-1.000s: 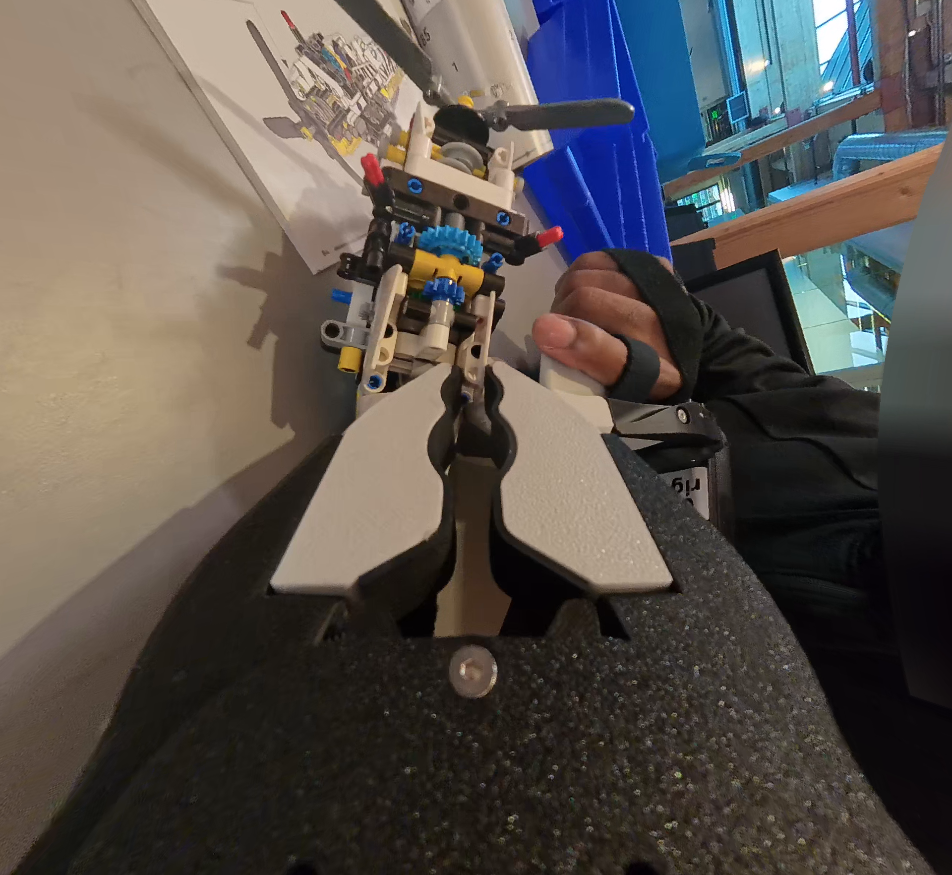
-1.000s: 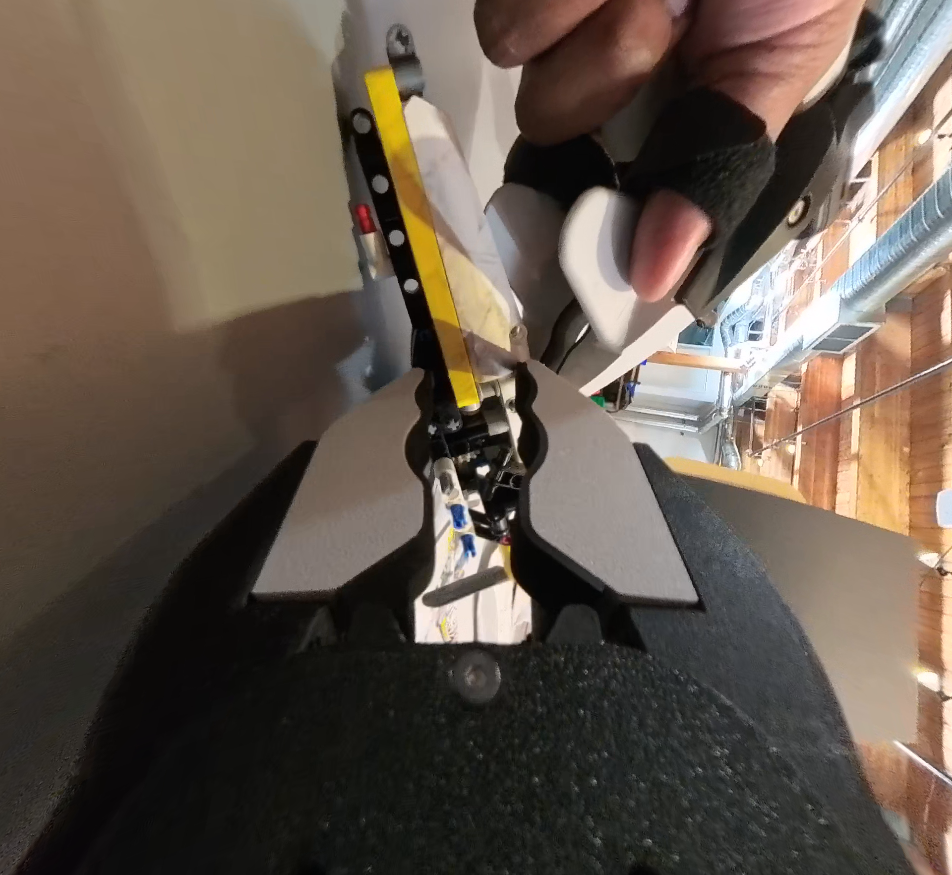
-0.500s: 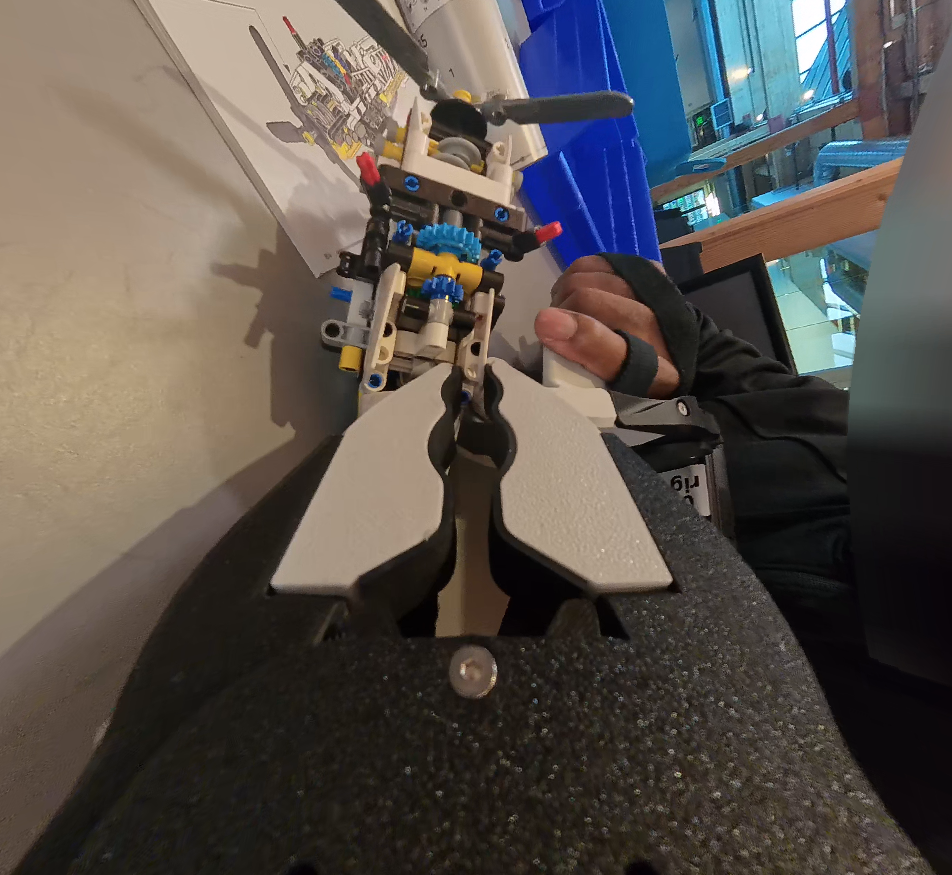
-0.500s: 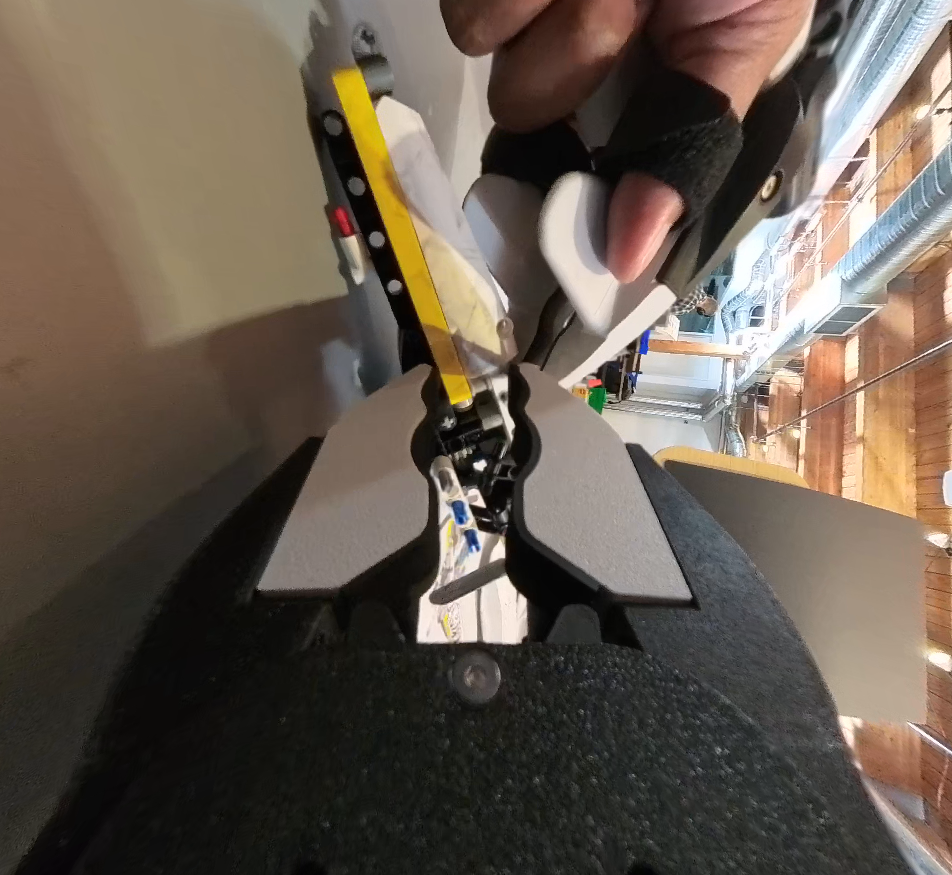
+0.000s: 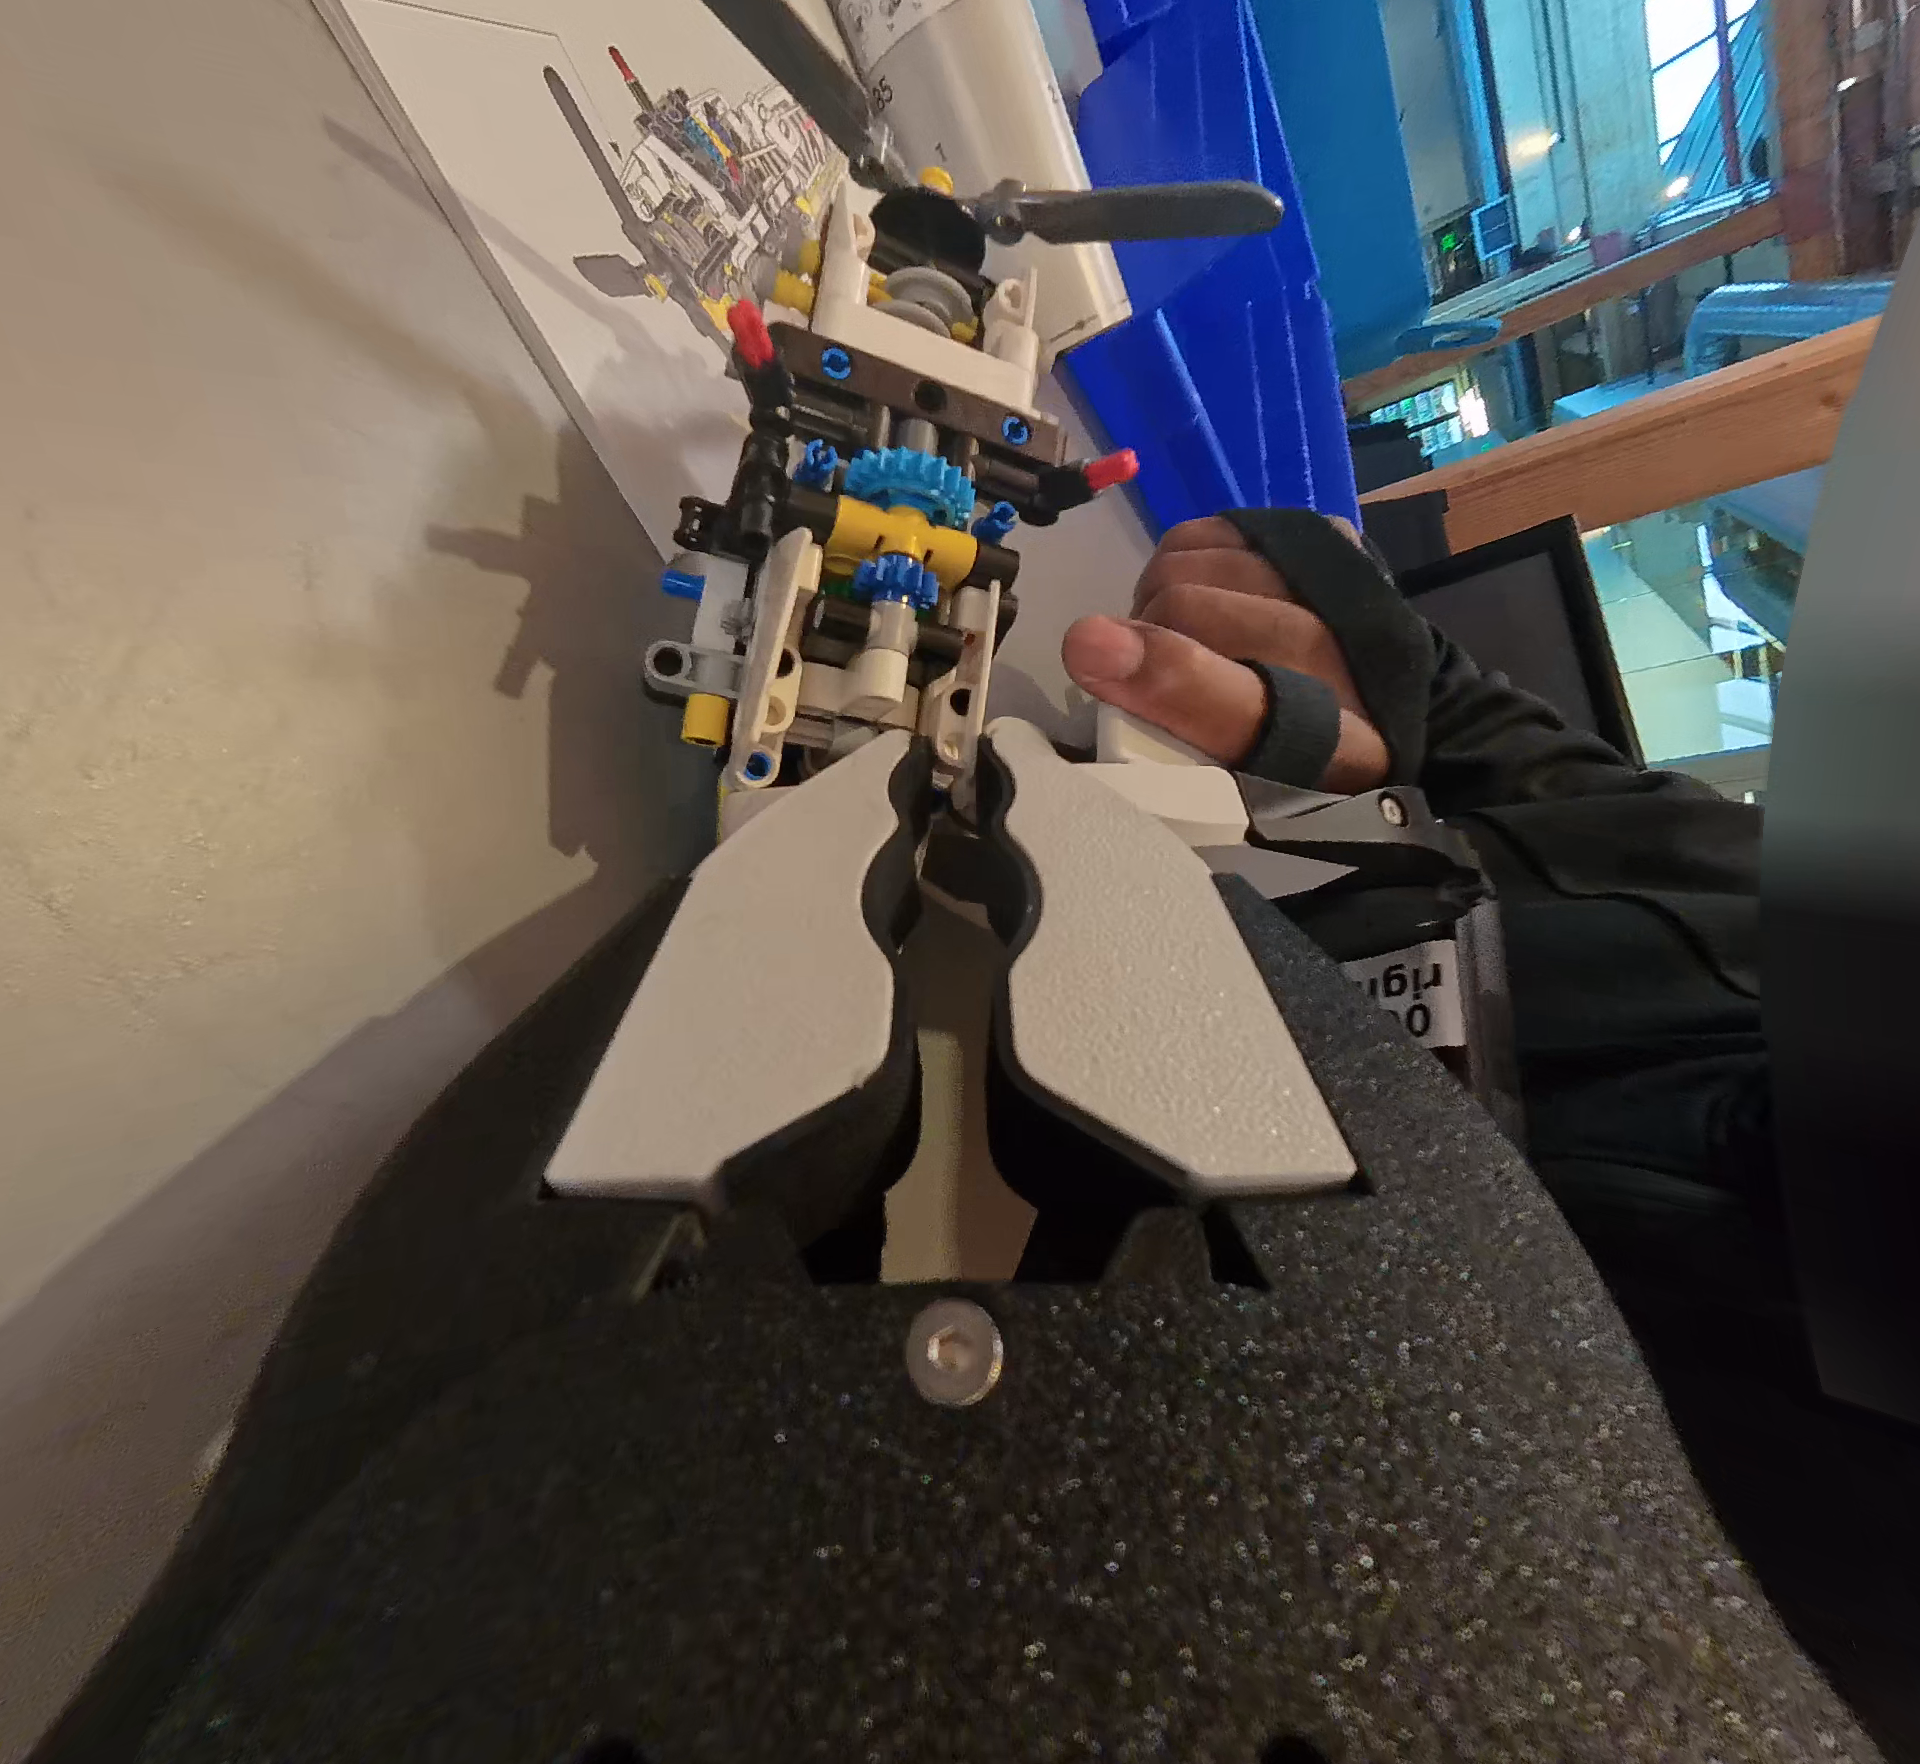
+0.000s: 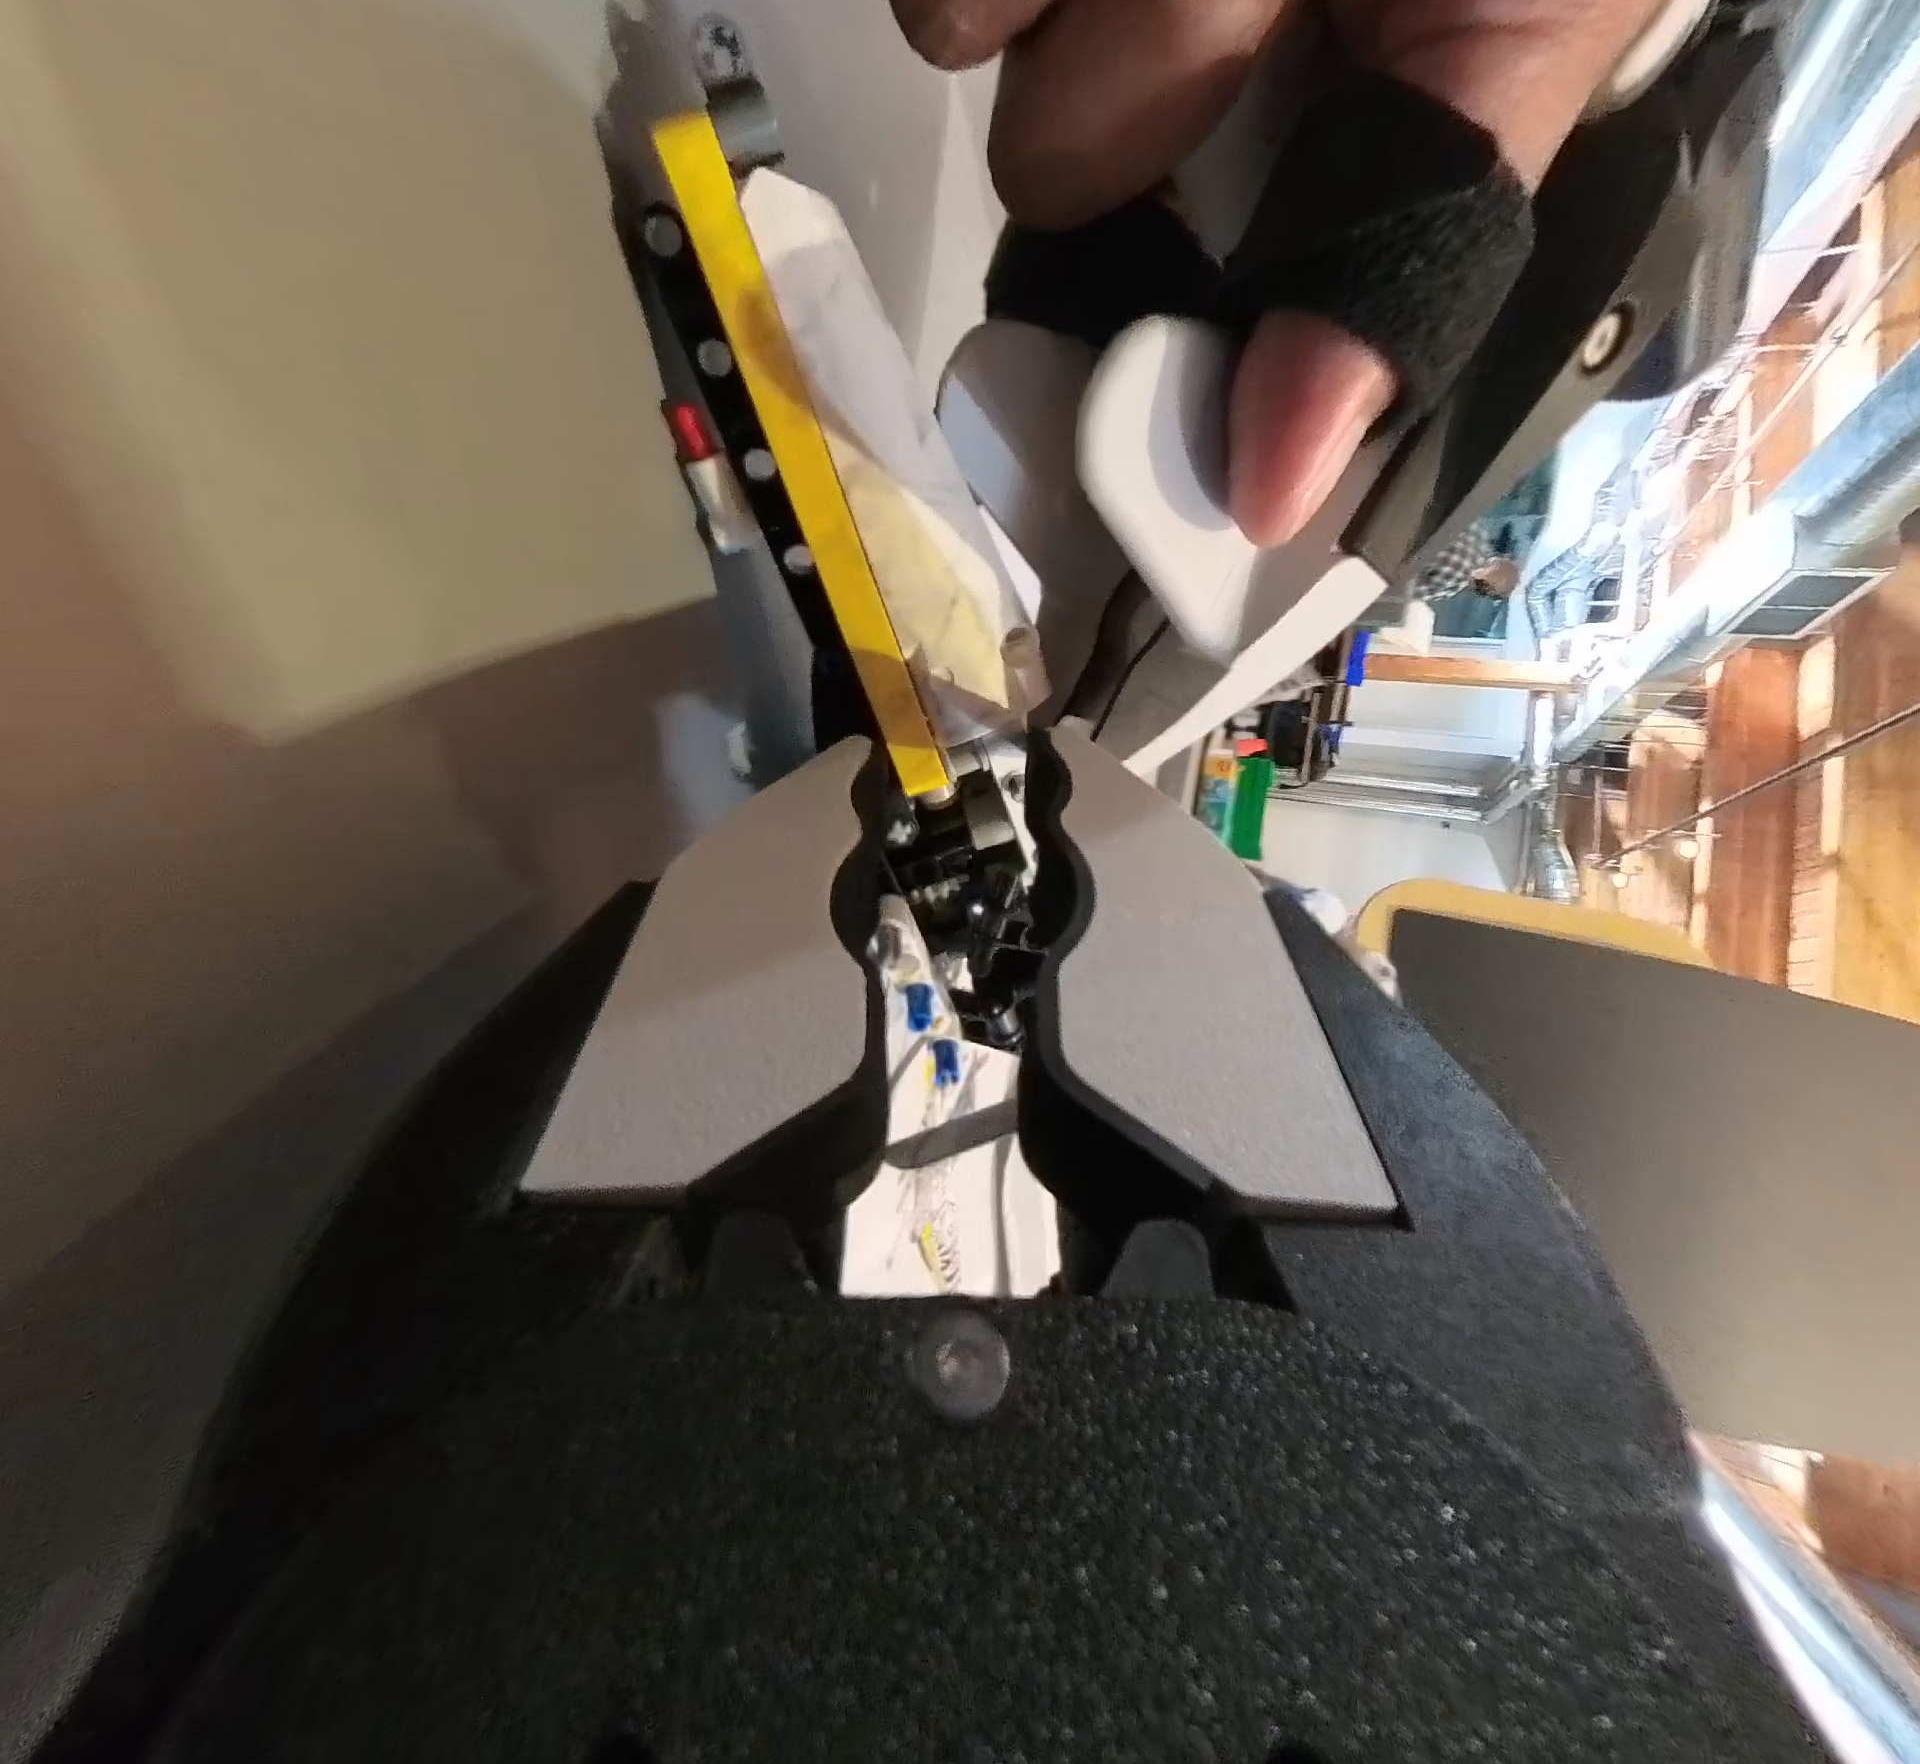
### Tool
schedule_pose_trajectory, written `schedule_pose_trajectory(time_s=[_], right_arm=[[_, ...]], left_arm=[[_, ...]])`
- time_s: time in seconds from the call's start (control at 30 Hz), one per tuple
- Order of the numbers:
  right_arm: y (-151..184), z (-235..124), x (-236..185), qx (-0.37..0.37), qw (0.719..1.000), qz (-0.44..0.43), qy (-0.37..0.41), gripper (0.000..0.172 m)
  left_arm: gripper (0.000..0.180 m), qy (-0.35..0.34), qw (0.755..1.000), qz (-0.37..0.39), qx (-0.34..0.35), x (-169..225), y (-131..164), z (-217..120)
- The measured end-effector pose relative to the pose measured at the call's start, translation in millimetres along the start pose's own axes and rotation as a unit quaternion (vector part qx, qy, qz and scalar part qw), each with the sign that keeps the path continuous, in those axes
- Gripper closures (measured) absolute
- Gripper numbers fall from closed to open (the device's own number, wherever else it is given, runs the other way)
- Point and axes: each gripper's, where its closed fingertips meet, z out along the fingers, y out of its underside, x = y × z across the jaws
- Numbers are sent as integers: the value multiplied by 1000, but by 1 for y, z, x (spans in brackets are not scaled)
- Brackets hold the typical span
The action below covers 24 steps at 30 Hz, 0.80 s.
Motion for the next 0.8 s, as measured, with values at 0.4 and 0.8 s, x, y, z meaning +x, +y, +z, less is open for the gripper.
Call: schedule_pose_trajectory(time_s=[0.4, 0.8], right_arm=[[0, 4, -2, -6, 1000, 18, -11, 155], [-1, 6, -5, -10, 1000, 26, -7, 149]], left_arm=[[170, -63, 994, 65, -61, -3, 2, 2], [170, -35, 998, 35, -49, -4, 0, -1]])
